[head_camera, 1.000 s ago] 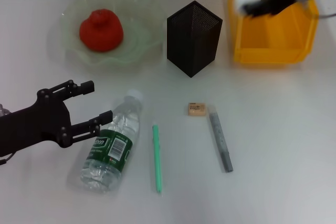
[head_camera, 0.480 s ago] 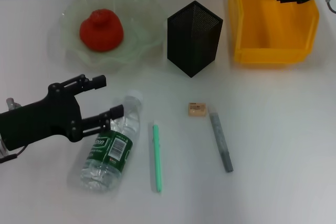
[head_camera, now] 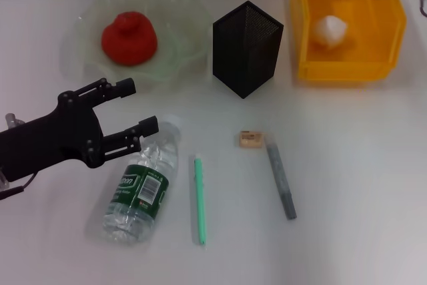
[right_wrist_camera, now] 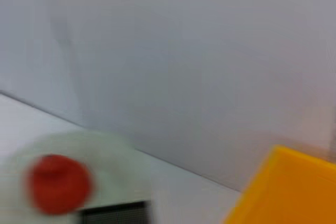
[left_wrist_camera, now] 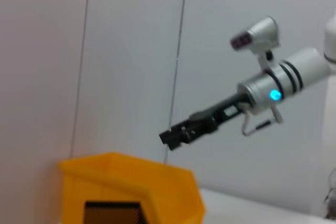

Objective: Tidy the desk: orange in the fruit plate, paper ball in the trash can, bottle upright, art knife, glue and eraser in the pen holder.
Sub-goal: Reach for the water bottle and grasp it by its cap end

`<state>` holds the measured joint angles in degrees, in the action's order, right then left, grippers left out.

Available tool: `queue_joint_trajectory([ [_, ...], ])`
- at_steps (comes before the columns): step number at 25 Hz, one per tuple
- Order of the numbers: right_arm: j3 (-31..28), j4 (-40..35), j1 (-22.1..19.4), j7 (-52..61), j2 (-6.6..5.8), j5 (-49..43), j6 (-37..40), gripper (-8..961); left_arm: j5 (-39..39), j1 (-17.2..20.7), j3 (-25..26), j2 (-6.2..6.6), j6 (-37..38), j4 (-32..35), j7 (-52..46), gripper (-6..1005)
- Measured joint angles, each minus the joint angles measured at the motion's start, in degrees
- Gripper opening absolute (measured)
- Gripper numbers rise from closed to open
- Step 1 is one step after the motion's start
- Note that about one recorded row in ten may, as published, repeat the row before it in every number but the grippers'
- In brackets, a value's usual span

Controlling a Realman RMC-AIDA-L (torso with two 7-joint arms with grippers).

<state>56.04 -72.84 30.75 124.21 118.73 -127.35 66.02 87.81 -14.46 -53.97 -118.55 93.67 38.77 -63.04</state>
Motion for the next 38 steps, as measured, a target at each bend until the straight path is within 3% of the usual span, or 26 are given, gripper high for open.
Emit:
queue_joint_trajectory([
  [5,1.21,-5.74,-12.49,-12.29,0.59,17.39,10.0,840,-0.01,0.02,-2.46,-0.1,2.51,6.89,-8.24,785],
  [10,3.56,-0.3,-22.48,-32.1,0.72,27.46,15.52,838,0.84,3.34,-12.64,-0.23,-6.14,22.91,-26.56,785],
  [13,3.51,4.99,-24.51,-38.18,0.74,27.96,17.64,838,5.26,8.16,-22.74,-0.11,-16.27,37.51,-38.98,784],
  [16,3.12,10.0,-25.0,-42.13,0.76,28.15,19.09,838,19.35,11.56,-32.21,-0.07,-26.59,51.94,-59.1,784],
  [19,3.19,13.04,-25.04,-44.09,0.77,28.27,19.32,838,31.53,11.19,-37.83,-0.23,-29.54,58.49,-74.14,779],
  [25,3.58,15.74,-24.5,-45.26,0.71,28.3,19.4,838,49.99,6.44,-45.16,-0.34,-34.37,57.9,-93.22,769],
  [38,3.72,16.25,-24.17,-45.47,0.71,28.06,19.74,839,54.03,-0.95,-45.12,-0.36,-36.78,45.02,-97.18,748],
])
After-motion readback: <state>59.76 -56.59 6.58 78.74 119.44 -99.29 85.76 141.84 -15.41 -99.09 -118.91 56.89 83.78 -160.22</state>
